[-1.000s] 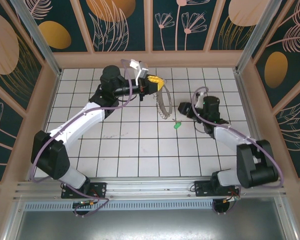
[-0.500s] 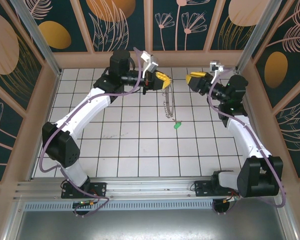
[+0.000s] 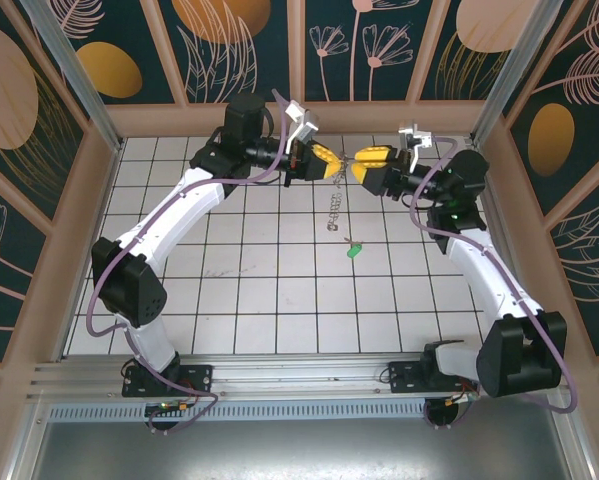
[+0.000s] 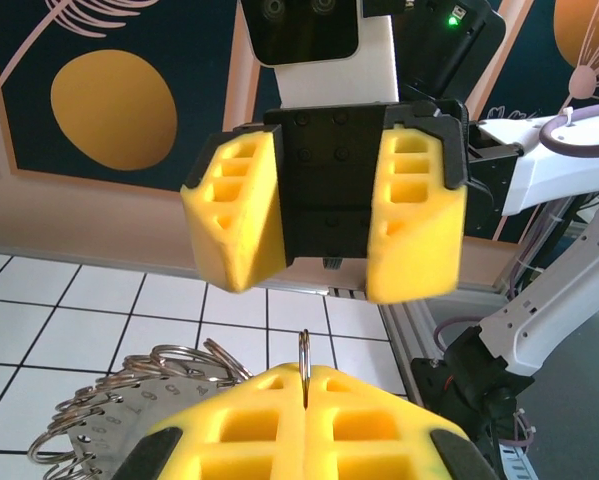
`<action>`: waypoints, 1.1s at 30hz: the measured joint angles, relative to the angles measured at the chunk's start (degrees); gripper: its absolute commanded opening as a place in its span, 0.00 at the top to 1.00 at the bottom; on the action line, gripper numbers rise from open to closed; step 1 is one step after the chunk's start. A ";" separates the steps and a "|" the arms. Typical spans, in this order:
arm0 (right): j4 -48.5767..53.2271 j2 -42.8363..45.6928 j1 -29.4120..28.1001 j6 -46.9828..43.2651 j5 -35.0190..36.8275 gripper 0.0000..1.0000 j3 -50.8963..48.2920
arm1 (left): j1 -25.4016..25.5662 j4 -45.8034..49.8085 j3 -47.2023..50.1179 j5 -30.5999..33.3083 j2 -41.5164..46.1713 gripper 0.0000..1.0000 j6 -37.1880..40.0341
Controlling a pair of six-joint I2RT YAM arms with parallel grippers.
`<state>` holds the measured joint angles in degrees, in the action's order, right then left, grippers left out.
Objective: Put the keys on the keyring
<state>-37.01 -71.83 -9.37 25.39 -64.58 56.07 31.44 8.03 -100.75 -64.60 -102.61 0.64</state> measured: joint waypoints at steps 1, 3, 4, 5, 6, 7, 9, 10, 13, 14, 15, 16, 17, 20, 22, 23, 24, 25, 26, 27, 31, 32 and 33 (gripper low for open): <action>-0.09 -0.11 -0.28 -0.02 -0.02 0.60 0.20 | 0.00 0.00 -0.20 -0.11 -0.07 1.00 0.00; -0.09 -0.39 -0.72 -0.02 -0.02 0.62 0.57 | 0.00 0.02 -0.46 -0.26 -0.20 1.00 0.00; -0.09 -0.61 -0.87 -0.02 -0.02 0.62 0.72 | 0.00 0.02 -0.52 -0.44 -0.26 1.00 0.00; -0.09 -0.90 -1.07 -0.04 -0.02 0.63 0.90 | 0.00 0.07 -0.61 -0.68 -0.31 1.00 0.00; -0.09 -1.09 -1.22 -0.11 -0.02 0.63 1.01 | 0.00 0.11 -0.66 -0.85 -0.35 1.00 0.00; -0.09 -1.33 -1.40 -0.22 -0.02 0.64 1.07 | 0.00 0.15 -0.74 -1.01 -0.39 1.00 0.00; -0.09 -1.81 -1.77 -0.42 -0.02 0.65 1.22 | 0.00 0.17 -0.96 -1.05 -0.48 1.00 0.00; -0.09 -1.99 -1.95 -0.50 -0.02 0.66 1.31 | 0.00 0.17 -1.03 -1.09 -0.50 1.00 0.00; -0.04 -2.60 -2.58 -1.03 0.00 0.69 1.88 | 0.00 0.17 -1.09 -1.22 -0.55 1.00 0.00; -0.04 -2.73 -2.78 -1.07 0.00 0.70 2.03 | 0.00 0.17 -1.09 -1.22 -0.55 1.00 0.00; -0.04 -2.86 -2.95 -1.09 -0.02 0.72 2.16 | 0.00 0.17 -1.16 -1.27 -0.57 1.00 0.00; -0.04 -2.97 -3.08 -1.09 -0.02 0.75 2.29 | 0.00 0.17 -1.16 -1.31 -0.59 1.00 0.00; 0.07 -3.13 -3.19 -1.18 -0.02 0.78 2.47 | 0.00 0.17 -1.18 -1.40 -0.59 1.00 0.00; 0.39 -3.23 -3.41 -1.44 -0.04 0.88 2.78 | -0.17 0.17 -1.18 -1.38 -0.66 1.00 0.00; 0.61 -3.23 -3.54 -1.97 -0.02 0.94 2.82 | -0.35 0.17 -1.25 -1.42 -0.74 1.00 0.00; 0.83 -3.23 -3.54 -2.16 -0.02 0.98 2.82 | -0.37 0.20 -1.27 -1.42 -0.81 1.00 0.00; 1.03 -3.23 -3.52 -2.45 -0.02 1.00 2.82 | -0.39 0.20 -1.27 -1.40 -0.87 1.00 0.00; 1.33 -3.23 -3.50 -2.54 -0.02 1.00 2.82 | -0.39 0.24 -1.27 -1.42 -0.94 1.00 0.00; 1.57 -3.23 -3.50 -2.99 0.00 1.00 2.82 | -0.42 0.33 -1.27 -1.42 -0.96 1.00 0.00; 1.79 -3.23 -3.50 -3.08 0.00 1.00 2.82 | -0.42 0.42 -1.27 -1.40 -0.98 1.00 0.00; 2.36 -3.23 -3.50 -4.04 0.00 1.00 2.82 | -0.44 0.81 -1.27 -1.38 -0.98 1.00 0.00; 2.43 -3.23 -3.50 -4.07 0.04 1.00 2.82 | -0.44 0.81 -1.27 -1.38 -1.01 1.00 -0.02; 2.38 -3.23 -3.50 -4.02 0.17 1.00 2.82 | -0.44 0.81 -1.27 -1.33 -1.01 0.95 -0.07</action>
<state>-34.63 -75.07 -12.86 21.37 -64.40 58.89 31.00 8.84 -102.02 -65.93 -103.61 0.58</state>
